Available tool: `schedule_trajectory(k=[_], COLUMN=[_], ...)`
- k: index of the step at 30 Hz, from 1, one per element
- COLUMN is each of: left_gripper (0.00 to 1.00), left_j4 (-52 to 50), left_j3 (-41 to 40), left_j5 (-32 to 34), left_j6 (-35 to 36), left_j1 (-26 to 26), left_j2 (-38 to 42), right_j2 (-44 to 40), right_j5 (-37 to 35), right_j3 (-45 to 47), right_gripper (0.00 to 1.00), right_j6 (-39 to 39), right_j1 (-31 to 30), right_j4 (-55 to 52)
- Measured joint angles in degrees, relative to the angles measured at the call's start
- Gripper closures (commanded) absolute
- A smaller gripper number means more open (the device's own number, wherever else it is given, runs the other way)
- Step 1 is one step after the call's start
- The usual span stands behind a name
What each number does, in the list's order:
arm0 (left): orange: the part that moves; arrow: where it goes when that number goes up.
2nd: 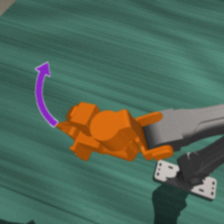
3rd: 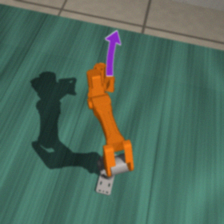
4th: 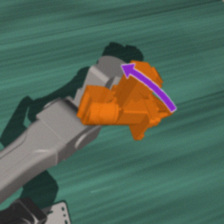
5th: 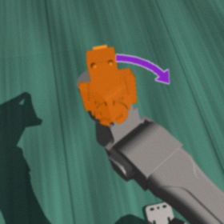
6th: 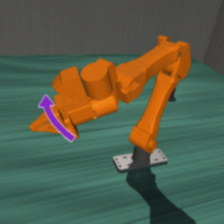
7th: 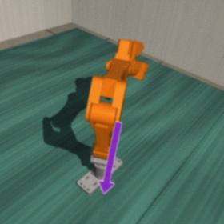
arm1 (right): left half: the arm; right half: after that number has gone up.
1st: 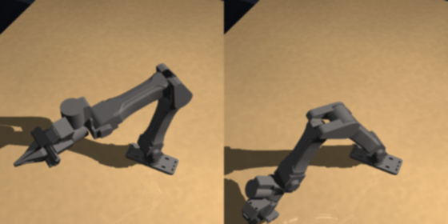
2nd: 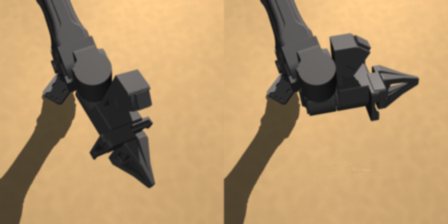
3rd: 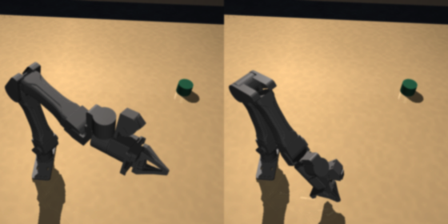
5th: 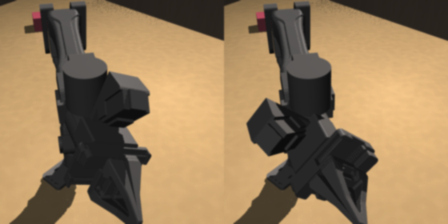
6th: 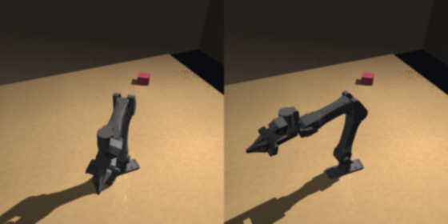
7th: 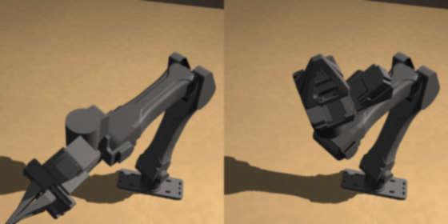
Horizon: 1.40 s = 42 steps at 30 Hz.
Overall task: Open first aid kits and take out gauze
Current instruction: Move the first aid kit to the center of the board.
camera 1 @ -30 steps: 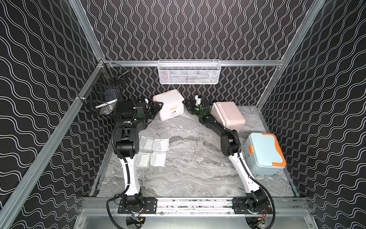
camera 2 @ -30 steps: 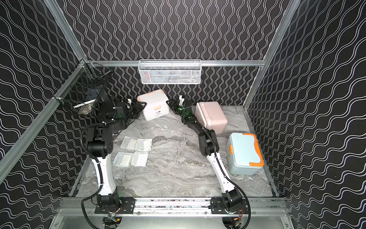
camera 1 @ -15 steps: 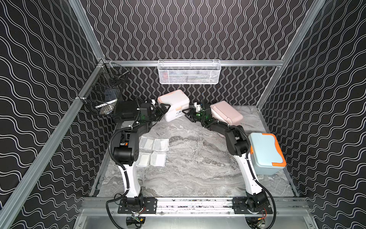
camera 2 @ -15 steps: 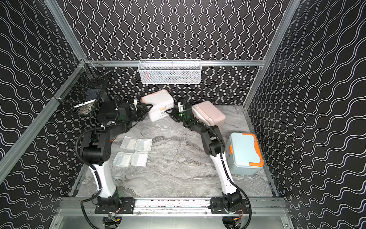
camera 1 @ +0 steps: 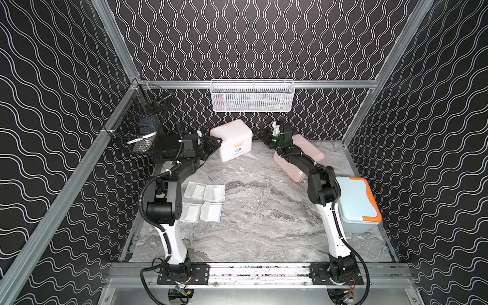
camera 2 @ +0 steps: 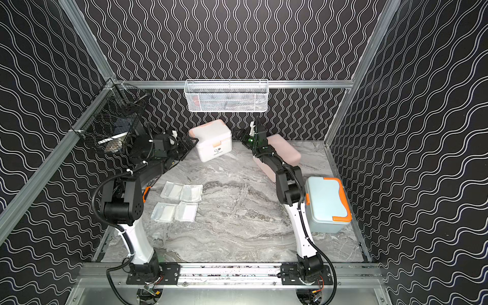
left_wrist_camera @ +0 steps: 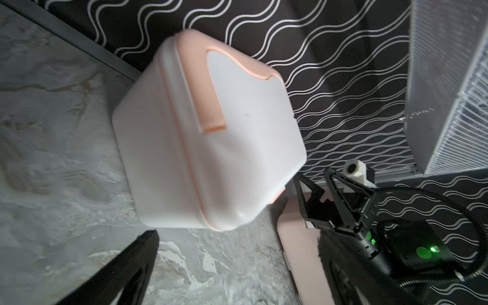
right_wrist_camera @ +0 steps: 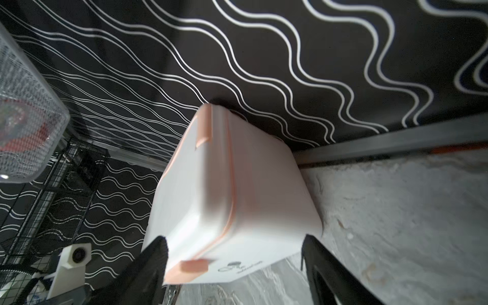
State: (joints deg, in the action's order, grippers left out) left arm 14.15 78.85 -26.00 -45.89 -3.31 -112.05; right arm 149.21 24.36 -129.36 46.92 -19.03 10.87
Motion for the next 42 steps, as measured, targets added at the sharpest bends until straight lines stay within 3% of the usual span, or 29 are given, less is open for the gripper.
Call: schedule_trajectory(k=[12, 20, 25, 31, 42], left_gripper=[0.01, 0.01, 0.01, 0.01, 0.01], left_j4=[-2.7, -3.3, -3.3, -3.3, -3.0], left_j3=[10.8, 13.6, 14.8, 14.7, 7.4], left_j5=[-2.6, -5.5, -7.4, -7.2, -5.7], left_j6=[0.8, 0.8, 0.7, 0.7, 0.6], left_j1=[-0.7, -0.9, -0.8, -0.6, 1.0], left_j2=[-9.6, -12.8, -14.3, -14.3, -8.7], right_j2=[13.0, 15.1, 16.2, 13.6, -1.4], right_j5=[0.2, 0.2, 0.6, -0.1, -0.4], right_j3=[-16.7, -19.0, -21.1, -14.3, 8.5], right_gripper=[0.2, 0.2, 0.29, 0.35, 0.4], right_j6=[4.0, 5.1, 5.5, 4.8, 2.8], right_j1=[-1.4, -2.3, -3.1, -3.7, -4.0], right_j4=[2.0, 5.4, 7.2, 9.8, 12.4])
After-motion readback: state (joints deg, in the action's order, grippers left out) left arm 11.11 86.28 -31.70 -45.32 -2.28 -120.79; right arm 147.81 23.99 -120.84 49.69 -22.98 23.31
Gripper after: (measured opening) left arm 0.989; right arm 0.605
